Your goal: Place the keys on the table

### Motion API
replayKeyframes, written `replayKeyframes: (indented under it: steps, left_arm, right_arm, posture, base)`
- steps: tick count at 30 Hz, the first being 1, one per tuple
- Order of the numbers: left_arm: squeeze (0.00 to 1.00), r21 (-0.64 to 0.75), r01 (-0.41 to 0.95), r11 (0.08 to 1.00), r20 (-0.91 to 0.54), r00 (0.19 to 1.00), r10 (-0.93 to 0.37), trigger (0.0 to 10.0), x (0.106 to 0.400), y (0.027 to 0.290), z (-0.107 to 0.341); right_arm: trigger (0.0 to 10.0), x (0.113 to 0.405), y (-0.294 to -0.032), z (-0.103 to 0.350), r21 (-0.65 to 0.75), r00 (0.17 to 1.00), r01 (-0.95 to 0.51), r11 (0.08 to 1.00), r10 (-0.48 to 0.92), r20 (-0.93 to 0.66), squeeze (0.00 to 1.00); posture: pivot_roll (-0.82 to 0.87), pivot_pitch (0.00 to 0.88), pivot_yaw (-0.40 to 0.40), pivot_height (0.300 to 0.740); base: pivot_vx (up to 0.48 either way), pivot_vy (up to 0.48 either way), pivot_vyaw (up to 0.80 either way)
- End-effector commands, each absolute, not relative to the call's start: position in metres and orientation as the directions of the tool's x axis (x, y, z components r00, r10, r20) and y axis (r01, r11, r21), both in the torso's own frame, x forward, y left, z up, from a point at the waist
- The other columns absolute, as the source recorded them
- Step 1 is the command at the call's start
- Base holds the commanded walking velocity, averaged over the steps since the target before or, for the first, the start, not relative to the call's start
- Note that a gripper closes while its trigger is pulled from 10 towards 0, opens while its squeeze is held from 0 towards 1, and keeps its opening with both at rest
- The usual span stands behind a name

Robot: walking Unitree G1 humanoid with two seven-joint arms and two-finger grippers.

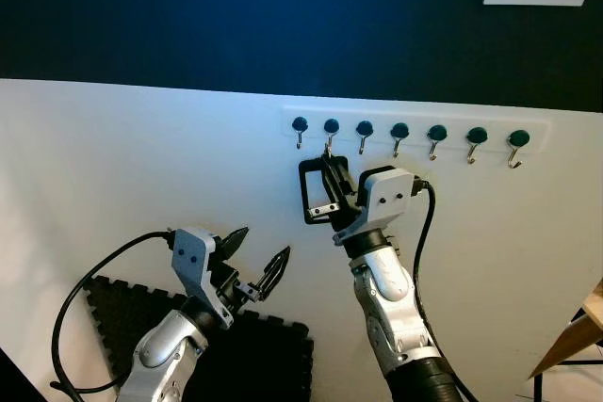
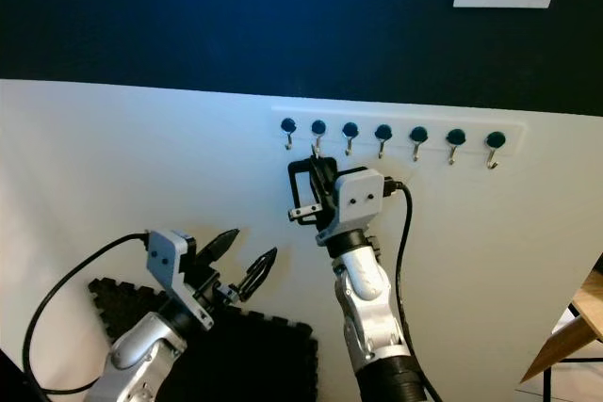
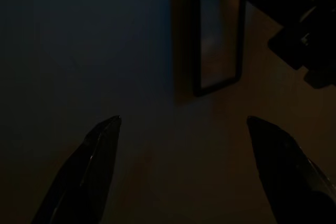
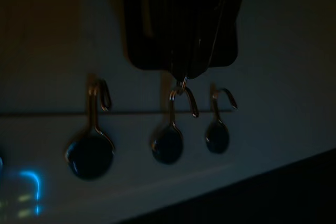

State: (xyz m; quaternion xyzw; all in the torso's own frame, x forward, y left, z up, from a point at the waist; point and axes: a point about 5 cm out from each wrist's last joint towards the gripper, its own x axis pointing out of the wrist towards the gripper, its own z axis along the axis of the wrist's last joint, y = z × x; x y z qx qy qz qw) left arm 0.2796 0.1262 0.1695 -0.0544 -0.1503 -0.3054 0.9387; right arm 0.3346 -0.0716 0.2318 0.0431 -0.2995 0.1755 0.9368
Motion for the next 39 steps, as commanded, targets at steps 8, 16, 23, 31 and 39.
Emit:
replayKeyframes:
  steps: [8, 16, 23, 31, 39]
  left_arm:
    - [0.00, -0.001, 0.605, 0.796, 0.293, 0.761, -0.579, 10.0, 0.278, 0.124, 0.167]
    - [0.00, 0.000, 0.608, 0.794, 0.292, 0.760, -0.581, 10.0, 0.279, 0.123, 0.167]
    - [0.00, 0.003, 0.608, 0.794, 0.292, 0.759, -0.582, 10.0, 0.279, 0.124, 0.167]
    - [0.00, 0.006, 0.612, 0.791, 0.290, 0.756, -0.587, 10.0, 0.279, 0.123, 0.167]
    - [0.00, 0.010, 0.621, 0.784, 0.279, 0.751, -0.598, 10.0, 0.278, 0.121, 0.166]
  right_arm:
    - [10.0, 0.334, -0.070, 0.219, 0.044, 0.805, -0.377, 0.925, 0.304, 0.510, 0.00]
    - [10.0, 0.323, -0.051, 0.230, -0.009, 0.725, -0.477, 0.879, 0.399, 0.562, 0.00]
    - [8.8, 0.320, -0.041, 0.244, -0.029, 0.674, -0.525, 0.851, 0.436, 0.596, 0.00]
    - [9.4, 0.322, -0.039, 0.257, -0.027, 0.654, -0.535, 0.844, 0.434, 0.620, 0.00]
    - [10.0, 0.339, -0.039, 0.261, 0.020, 0.705, -0.529, 0.849, 0.426, 0.566, 0.00]
  posture:
    - [0.06, 0.049, 0.028, 0.740]
    - [0.06, 0.047, 0.026, 0.740]
    - [0.06, 0.042, 0.028, 0.740]
    - [0.06, 0.044, 0.031, 0.740]
    - [0.06, 0.051, 0.034, 0.740]
  base:
    - [0.000, 0.000, 0.00]
    - [0.000, 0.000, 0.00]
    - [0.000, 0.000, 0.00]
    - [0.000, 0.000, 0.00]
    - [0.000, 0.000, 0.00]
